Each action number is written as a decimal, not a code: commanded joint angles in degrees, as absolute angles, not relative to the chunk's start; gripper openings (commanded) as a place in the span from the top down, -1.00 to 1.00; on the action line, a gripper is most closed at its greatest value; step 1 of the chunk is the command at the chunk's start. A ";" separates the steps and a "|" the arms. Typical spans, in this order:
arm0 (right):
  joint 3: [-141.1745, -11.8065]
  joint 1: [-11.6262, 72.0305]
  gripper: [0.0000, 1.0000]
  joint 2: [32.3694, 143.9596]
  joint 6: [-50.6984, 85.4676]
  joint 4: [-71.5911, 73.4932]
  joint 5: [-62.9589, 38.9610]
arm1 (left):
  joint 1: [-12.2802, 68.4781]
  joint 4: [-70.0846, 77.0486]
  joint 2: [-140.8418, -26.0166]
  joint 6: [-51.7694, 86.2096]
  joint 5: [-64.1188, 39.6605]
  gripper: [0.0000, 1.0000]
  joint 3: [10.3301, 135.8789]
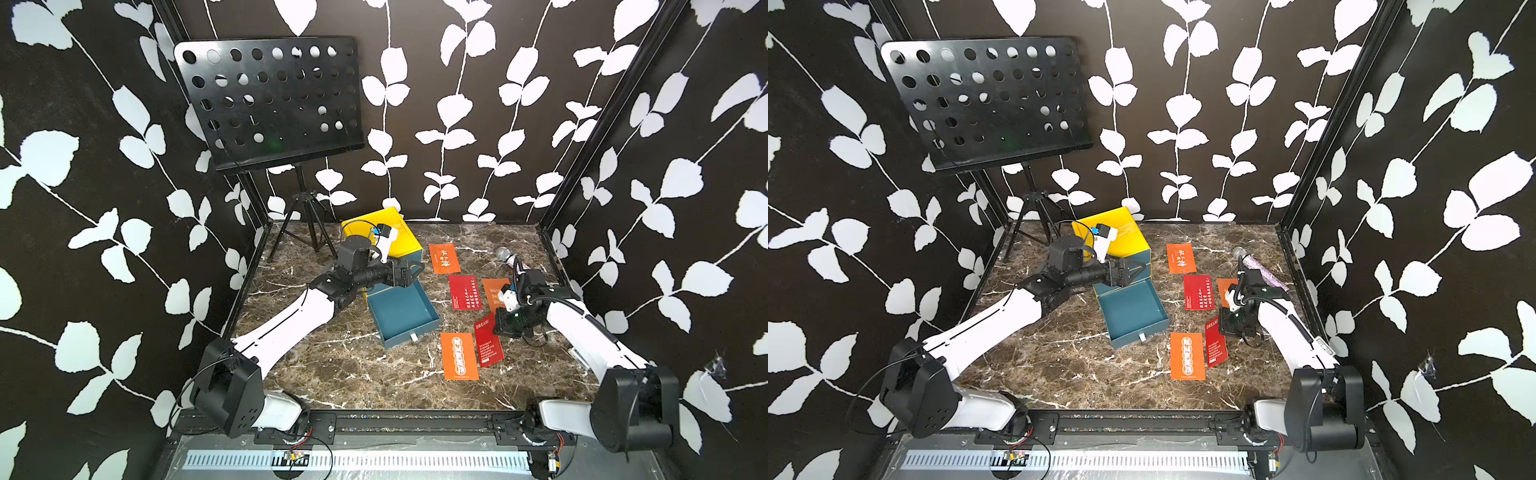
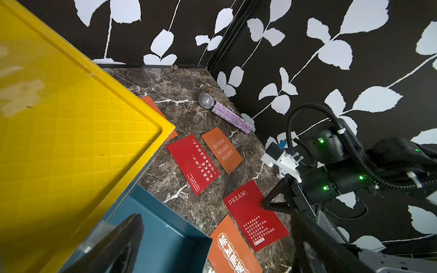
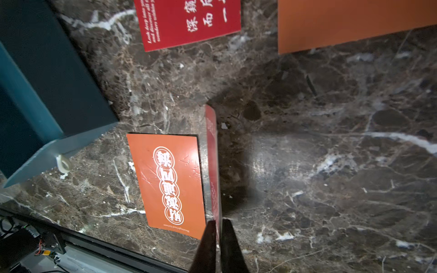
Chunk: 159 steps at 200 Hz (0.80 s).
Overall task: Take the postcards out of the drawer
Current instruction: Place the postcard at the center of the board.
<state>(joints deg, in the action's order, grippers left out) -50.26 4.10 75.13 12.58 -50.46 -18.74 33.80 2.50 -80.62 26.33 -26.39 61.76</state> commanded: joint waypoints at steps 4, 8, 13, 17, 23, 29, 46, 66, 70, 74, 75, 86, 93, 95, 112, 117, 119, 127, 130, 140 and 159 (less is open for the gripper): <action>-51.50 3.87 0.81 76.65 11.17 -52.73 -15.42 | 32.88 4.21 -80.77 26.29 -28.71 -0.98 61.26; -51.56 3.87 0.81 76.97 11.25 -52.73 -15.21 | 32.81 4.41 -80.77 26.47 -28.86 -0.98 61.18; -51.53 3.87 0.81 77.36 11.29 -52.85 -14.85 | 32.71 4.52 -80.77 26.57 -28.96 -0.99 61.02; -51.56 3.87 0.81 77.67 11.38 -52.95 -14.58 | 32.56 4.69 -80.77 26.63 -29.05 -0.98 60.96; -51.52 3.81 0.82 78.13 11.55 -53.21 -13.83 | 32.48 4.74 -80.77 26.84 -29.17 -0.98 60.91; -51.59 3.74 0.82 78.52 11.67 -53.39 -13.27 | 32.39 4.83 -80.69 26.83 -29.18 -0.98 60.91; -51.45 3.45 0.81 79.25 12.12 -53.61 -12.18 | 32.12 4.96 -80.64 26.91 -29.27 -0.98 60.91; -51.40 2.99 0.82 80.29 12.70 -53.53 -10.59 | 31.91 5.34 -80.68 27.24 -29.27 -0.98 60.91; -51.36 2.97 0.82 80.55 12.85 -53.51 -10.18 | 31.85 5.44 -80.76 27.34 -29.34 -0.98 60.91; -51.54 2.94 0.82 80.99 12.91 -53.48 -9.91 | 31.82 5.46 -80.77 27.49 -29.40 -0.98 60.83; -51.52 2.92 0.82 81.06 12.92 -53.50 -9.84 | 31.82 5.50 -80.77 27.50 -29.42 -0.98 60.82; -51.63 2.91 0.81 82.16 13.26 -53.60 -8.66 | 31.73 5.79 -80.95 27.78 -29.74 -0.98 60.84; -51.83 2.94 0.78 83.02 13.36 -53.61 -8.12 | 31.73 5.82 -80.95 27.94 -29.92 -0.98 60.75; -51.89 2.98 0.75 83.22 13.49 -53.55 -7.96 | 31.73 5.81 -80.97 27.95 -29.96 -0.98 60.74; -52.76 2.92 0.43 84.99 14.28 -54.07 -5.19 | 31.73 5.89 -80.88 28.19 -30.04 -0.99 60.60; -53.00 2.98 0.34 85.36 14.62 -54.25 -4.06 | 31.73 5.90 -80.86 28.23 -30.06 -0.98 60.56; -53.06 2.99 0.31 85.41 14.77 -54.25 -3.67 | 31.68 5.91 -80.86 28.26 -30.06 -0.98 60.56; -53.38 3.05 0.24 85.35 15.26 -54.53 -2.29 | 31.72 5.95 -80.73 28.30 -30.06 -0.98 60.56; -53.42 3.14 0.24 85.11 15.48 -54.56 -1.59 | 31.73 5.97 -80.70 28.32 -30.06 -0.98 60.56; -53.54 3.35 0.22 83.91 15.78 -54.35 -0.60 | 31.67 5.81 -80.43 28.30 -29.76 -0.98 60.55; -54.09 4.57 0.22 80.48 15.97 -54.48 0.14 | 31.57 5.36 -79.99 28.29 -28.82 -0.98 60.66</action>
<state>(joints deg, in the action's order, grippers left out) -51.99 3.40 84.55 14.92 -52.01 -3.90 31.99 4.56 -81.34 28.03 -29.10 61.32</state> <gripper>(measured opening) 0.390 0.991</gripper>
